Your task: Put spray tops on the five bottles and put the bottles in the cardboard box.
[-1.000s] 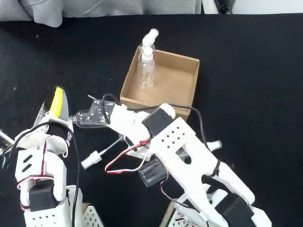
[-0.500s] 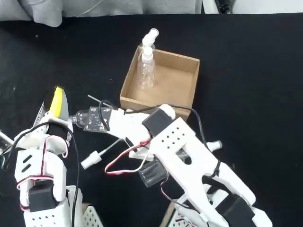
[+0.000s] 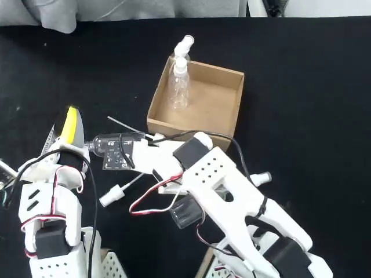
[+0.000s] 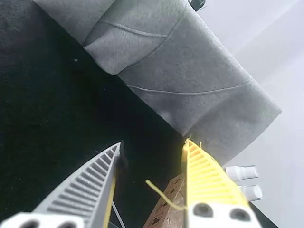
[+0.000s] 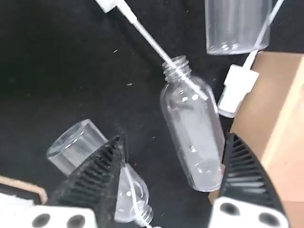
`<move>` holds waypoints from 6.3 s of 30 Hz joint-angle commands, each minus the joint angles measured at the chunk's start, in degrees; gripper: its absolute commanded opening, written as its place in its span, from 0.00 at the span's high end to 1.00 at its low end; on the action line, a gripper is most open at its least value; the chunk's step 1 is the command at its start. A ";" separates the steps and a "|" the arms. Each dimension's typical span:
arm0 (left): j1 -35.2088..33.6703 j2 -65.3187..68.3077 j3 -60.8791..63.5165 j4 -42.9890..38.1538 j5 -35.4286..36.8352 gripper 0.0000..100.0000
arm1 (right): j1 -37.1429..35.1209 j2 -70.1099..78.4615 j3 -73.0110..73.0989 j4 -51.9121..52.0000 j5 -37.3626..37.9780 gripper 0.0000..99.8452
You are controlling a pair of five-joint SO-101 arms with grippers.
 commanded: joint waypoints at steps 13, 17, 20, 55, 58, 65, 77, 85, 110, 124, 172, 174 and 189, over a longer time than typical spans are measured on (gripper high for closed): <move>-0.48 -0.70 -0.92 -1.41 -0.18 0.81 | -1.14 17.27 -8.66 -2.20 2.81 0.72; -0.48 -0.70 -0.92 -1.41 -0.18 0.81 | -0.97 20.09 -10.77 -2.29 2.81 0.72; -0.48 -0.70 -0.92 -1.41 -0.18 0.81 | -0.97 21.58 -11.38 -2.37 2.81 0.72; -0.48 -0.70 -0.92 -1.41 -0.18 0.81 | 1.14 30.02 -15.87 -6.07 -13.98 0.72; -0.48 -0.70 -0.92 -1.41 -0.18 0.81 | 1.23 30.02 -17.27 -6.07 -18.55 0.72; -0.48 -0.70 -0.92 -1.41 -0.18 0.81 | 1.14 30.02 -19.21 -6.07 -29.10 0.72; -0.48 -0.70 -0.92 -1.41 -0.18 0.81 | 1.23 29.58 -21.23 -2.37 -22.77 0.72; -0.48 -0.70 -1.01 -1.41 -0.18 0.81 | 1.49 29.58 -24.22 3.87 -14.51 0.72; -0.48 -0.70 -1.10 -1.41 -0.18 0.80 | 6.42 30.02 -17.89 3.60 9.14 0.72; -0.48 -0.70 -1.01 -1.41 -0.18 0.80 | 6.33 30.02 -10.68 -5.27 11.69 0.72; -8.40 -0.70 -2.59 -2.37 0.26 0.81 | 6.15 27.21 -20.44 -2.81 -16.97 0.95; -8.66 -0.70 -2.59 -2.37 0.26 0.81 | 6.15 24.40 -19.65 -2.73 -18.29 0.95; -8.57 -0.70 -2.77 -2.37 0.26 0.81 | 6.24 5.93 -11.56 -4.13 -21.98 0.95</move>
